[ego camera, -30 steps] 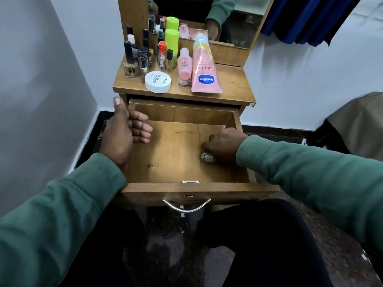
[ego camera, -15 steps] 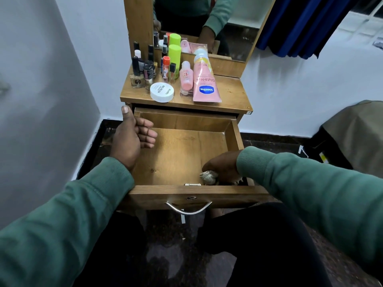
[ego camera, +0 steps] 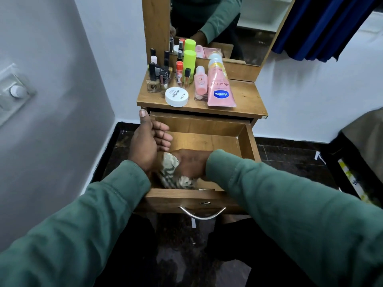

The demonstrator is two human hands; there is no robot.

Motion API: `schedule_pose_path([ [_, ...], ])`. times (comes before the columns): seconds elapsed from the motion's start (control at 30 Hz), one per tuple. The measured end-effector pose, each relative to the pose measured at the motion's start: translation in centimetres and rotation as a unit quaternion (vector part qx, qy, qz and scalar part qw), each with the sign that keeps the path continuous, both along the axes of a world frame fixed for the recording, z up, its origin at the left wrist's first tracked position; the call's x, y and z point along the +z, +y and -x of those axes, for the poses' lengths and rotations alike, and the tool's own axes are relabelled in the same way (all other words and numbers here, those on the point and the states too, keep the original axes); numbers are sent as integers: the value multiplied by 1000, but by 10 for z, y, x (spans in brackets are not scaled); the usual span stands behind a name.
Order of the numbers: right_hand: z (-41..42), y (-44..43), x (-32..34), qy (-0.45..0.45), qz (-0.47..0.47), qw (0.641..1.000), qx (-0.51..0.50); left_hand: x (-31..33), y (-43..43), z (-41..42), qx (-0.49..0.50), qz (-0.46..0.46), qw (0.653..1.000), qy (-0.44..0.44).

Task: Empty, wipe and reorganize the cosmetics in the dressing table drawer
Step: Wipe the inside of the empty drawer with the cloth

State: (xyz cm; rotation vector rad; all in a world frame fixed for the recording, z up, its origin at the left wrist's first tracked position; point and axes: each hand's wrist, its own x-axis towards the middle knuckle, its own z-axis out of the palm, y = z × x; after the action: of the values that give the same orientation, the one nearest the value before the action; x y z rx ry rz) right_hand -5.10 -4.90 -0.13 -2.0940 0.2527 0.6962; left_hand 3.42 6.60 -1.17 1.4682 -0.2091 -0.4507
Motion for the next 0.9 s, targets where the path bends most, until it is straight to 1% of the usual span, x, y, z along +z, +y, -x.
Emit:
schedule_pose_path([
  [0.03, 0, 6, -3, -10, -92, 994, -62, 0, 1, 1, 4, -1, 1000, 1],
  [0.07, 1, 9, -6, -13, -180, 976, -119, -1, 2, 1, 7, -1, 1000, 4],
  [0.1, 2, 7, -9, -10, -262, 951, -165, -1, 3, 2, 9, 2, 1000, 7],
  [0.13, 6, 1, -9, -5, -322, 925, -202, 0, 3, 2, 15, 9, 1000, 9],
  [0.17, 9, -10, -8, -1, -357, 905, -232, 1, 3, 1, 20, 15, 1000, 11],
  [0.2, 14, -22, -4, 4, -358, 897, -257, 2, 3, 1, 25, 19, 999, 12],
  [0.23, 19, -36, -1, 6, -324, 904, -278, 3, 3, 1, 27, 21, 999, 14],
  [0.27, 25, -52, 3, -2, -235, 927, -293, 5, 2, 0, 25, 21, 999, 15],
  [0.3, 30, -68, 6, -19, -103, 949, -299, 5, 3, 0, 23, 19, 999, 16],
  [0.33, 36, -82, 7, -40, 39, 951, -303, 6, 3, 0, 21, 16, 1000, 15],
  [0.4, 48, -97, 7, -112, 257, 915, -290, 6, 4, 0, 22, 9, 1000, 11],
  [0.43, 51, -98, 7, -164, 340, 889, -258, 6, 4, 0, 22, 7, 1000, 7],
  [0.47, 53, -95, 5, -211, 391, 867, -225, 7, 3, 1, 22, 5, 1000, 4],
  [0.5, 53, -89, 4, -235, 399, 863, -204, 7, 3, 1, 19, 4, 1000, 2],
  [0.53, 52, -80, 3, -228, 367, 880, -199, 9, 2, 2, 16, 2, 1000, -1],
  [0.6, 44, -60, -4, -152, 293, 926, -182, 10, 3, 3, 12, 1, 1000, -4],
  [0.63, 38, -51, -9, -125, 284, 936, -166, 10, 4, 4, 10, 2, 1000, -5],
  [0.67, 31, -43, -15, -119, 303, 935, -142, 10, 6, 5, 10, 5, 1000, -5],
  [0.77, 18, -30, -25, -137, 378, 913, -60, 10, 6, 6, 6, 7, 1000, -8],
  [0.9, 21, -36, -21, -114, 403, 907, 55, 10, 5, 5, -1, 0, 1000, -16],
])
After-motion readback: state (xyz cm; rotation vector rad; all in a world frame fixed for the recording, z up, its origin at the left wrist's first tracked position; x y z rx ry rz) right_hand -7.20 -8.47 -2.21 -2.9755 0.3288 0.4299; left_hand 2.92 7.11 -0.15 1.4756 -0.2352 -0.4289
